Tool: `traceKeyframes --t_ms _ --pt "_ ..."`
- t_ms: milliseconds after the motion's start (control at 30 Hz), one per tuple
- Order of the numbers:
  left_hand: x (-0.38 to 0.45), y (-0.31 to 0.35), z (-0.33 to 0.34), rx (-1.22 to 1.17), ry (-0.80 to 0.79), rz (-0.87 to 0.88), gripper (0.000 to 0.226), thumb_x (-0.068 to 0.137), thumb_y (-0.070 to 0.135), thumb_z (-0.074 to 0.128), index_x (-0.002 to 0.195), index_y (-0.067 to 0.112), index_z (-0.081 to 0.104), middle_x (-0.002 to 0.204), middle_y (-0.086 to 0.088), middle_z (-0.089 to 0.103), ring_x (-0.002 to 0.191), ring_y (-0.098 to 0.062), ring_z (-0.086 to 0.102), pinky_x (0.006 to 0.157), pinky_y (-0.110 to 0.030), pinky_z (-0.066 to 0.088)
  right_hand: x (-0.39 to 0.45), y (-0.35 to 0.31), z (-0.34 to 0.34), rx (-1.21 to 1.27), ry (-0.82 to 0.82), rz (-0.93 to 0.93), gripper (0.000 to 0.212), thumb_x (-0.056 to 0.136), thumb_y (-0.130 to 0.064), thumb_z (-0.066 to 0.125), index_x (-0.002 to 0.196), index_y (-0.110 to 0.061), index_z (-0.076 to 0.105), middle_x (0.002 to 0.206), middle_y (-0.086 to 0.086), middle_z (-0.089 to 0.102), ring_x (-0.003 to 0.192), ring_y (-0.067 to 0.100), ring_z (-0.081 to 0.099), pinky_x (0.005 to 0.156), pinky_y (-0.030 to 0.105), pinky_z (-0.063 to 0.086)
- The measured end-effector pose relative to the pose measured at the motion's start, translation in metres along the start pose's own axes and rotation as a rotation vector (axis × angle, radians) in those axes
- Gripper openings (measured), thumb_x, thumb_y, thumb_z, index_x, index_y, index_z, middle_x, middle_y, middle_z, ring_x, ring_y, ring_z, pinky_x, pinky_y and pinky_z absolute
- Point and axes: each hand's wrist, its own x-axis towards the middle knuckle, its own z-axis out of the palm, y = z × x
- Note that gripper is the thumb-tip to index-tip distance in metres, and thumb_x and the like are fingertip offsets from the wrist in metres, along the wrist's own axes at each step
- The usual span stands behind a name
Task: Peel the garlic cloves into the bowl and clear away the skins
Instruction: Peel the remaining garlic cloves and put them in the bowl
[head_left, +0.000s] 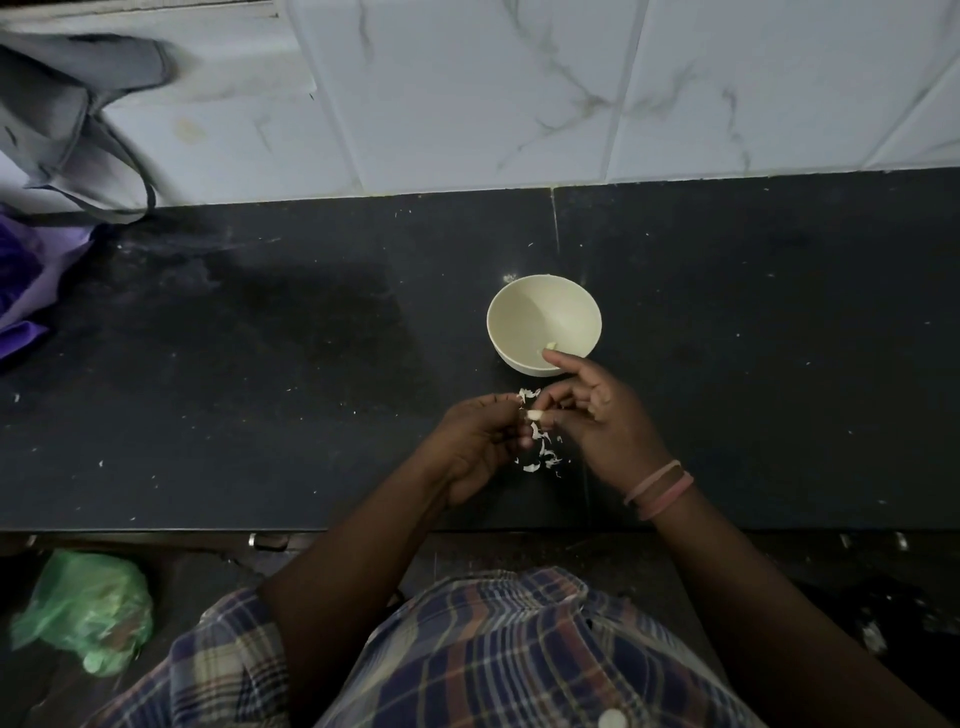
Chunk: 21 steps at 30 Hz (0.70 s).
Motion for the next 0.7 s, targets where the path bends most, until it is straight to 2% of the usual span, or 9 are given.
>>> traceKeyframes --t_ms 100,167,267,333,400,467,500,600,700 --pt "0.000 0.003 0.001 -0.063 0.005 0.007 0.015 0.094 -0.006 0.054 0.088 0.004 0.064 0.071 -0.008 0.065 0.063 -0.014 0.060 0.059 -0.021 0.054 0.001 -0.001 0.002 0.181 0.073 0.050 0.060 0.082 0.018 0.064 0.135 -0.008 0.054 0.087 0.014 0.070 0.082 0.016 0.066 0.077 0.026 0.056" --pt "0.001 0.004 0.000 -0.063 0.052 0.006 0.017 0.094 -0.006 0.054 0.087 0.005 0.064 0.073 -0.006 0.066 0.066 -0.014 0.060 0.062 -0.021 0.056 0.006 0.002 0.003 0.219 0.168 0.084 0.055 0.083 0.019 0.062 0.132 -0.006 0.056 0.087 0.012 0.069 0.078 0.016 0.066 0.073 0.026 0.057" --pt "0.005 0.001 -0.003 0.022 0.135 -0.015 0.014 0.096 -0.002 0.051 0.097 0.004 0.063 0.076 -0.007 0.063 0.068 -0.015 0.059 0.063 -0.024 0.055 0.019 0.007 0.002 0.124 0.326 0.100 0.041 0.085 0.012 0.065 0.119 -0.010 0.062 0.088 0.011 0.070 0.081 0.018 0.066 0.071 0.029 0.058" --pt "0.009 0.000 -0.003 0.101 0.208 -0.031 0.015 0.097 0.001 0.049 0.101 0.002 0.063 0.074 -0.006 0.058 0.064 -0.015 0.054 0.058 -0.023 0.050 0.029 0.009 0.002 0.029 0.423 0.094 0.033 0.085 0.005 0.068 0.113 -0.014 0.064 0.090 0.008 0.071 0.081 0.018 0.066 0.072 0.030 0.058" --pt "0.015 -0.001 -0.002 0.135 0.283 -0.045 0.013 0.097 0.003 0.051 0.097 0.002 0.064 0.070 -0.006 0.054 0.059 -0.014 0.049 0.052 -0.022 0.046 0.038 0.010 0.003 -0.087 0.481 0.077 0.031 0.084 0.000 0.070 0.111 -0.015 0.064 0.091 0.007 0.070 0.079 0.013 0.064 0.076 0.022 0.054" --pt "0.021 -0.001 -0.002 0.154 0.325 -0.059 0.010 0.095 0.004 0.057 0.093 0.002 0.066 0.068 -0.006 0.054 0.055 -0.014 0.048 0.050 -0.022 0.045 0.044 0.010 0.006 -0.183 0.494 0.059 0.029 0.083 0.000 0.070 0.109 -0.012 0.065 0.090 0.008 0.070 0.076 0.008 0.061 0.072 0.011 0.048" --pt "0.023 -0.001 -0.001 0.163 0.328 -0.062 0.009 0.094 0.005 0.059 0.091 0.002 0.067 0.068 -0.007 0.055 0.055 -0.015 0.050 0.050 -0.022 0.046 0.047 0.011 0.008 -0.214 0.500 0.052 0.028 0.083 0.001 0.069 0.108 -0.011 0.065 0.090 0.008 0.070 0.075 0.008 0.061 0.071 0.010 0.046" --pt "0.028 -0.002 0.001 0.163 0.340 -0.066 0.008 0.091 0.002 0.065 0.086 -0.002 0.069 0.072 -0.011 0.064 0.058 -0.019 0.060 0.053 -0.023 0.053 0.054 0.015 0.013 -0.281 0.529 0.075 0.026 0.082 0.002 0.064 0.105 -0.011 0.066 0.089 0.005 0.070 0.077 0.011 0.063 0.073 0.017 0.048" --pt "0.028 -0.004 0.005 0.097 0.361 -0.064 0.005 0.089 -0.005 0.066 0.085 -0.006 0.068 0.075 -0.016 0.068 0.065 -0.024 0.066 0.051 -0.022 0.055 0.059 0.016 0.015 -0.320 0.551 0.082 0.021 0.082 -0.001 0.068 0.101 -0.011 0.067 0.086 0.003 0.069 0.080 0.016 0.066 0.079 0.028 0.054"
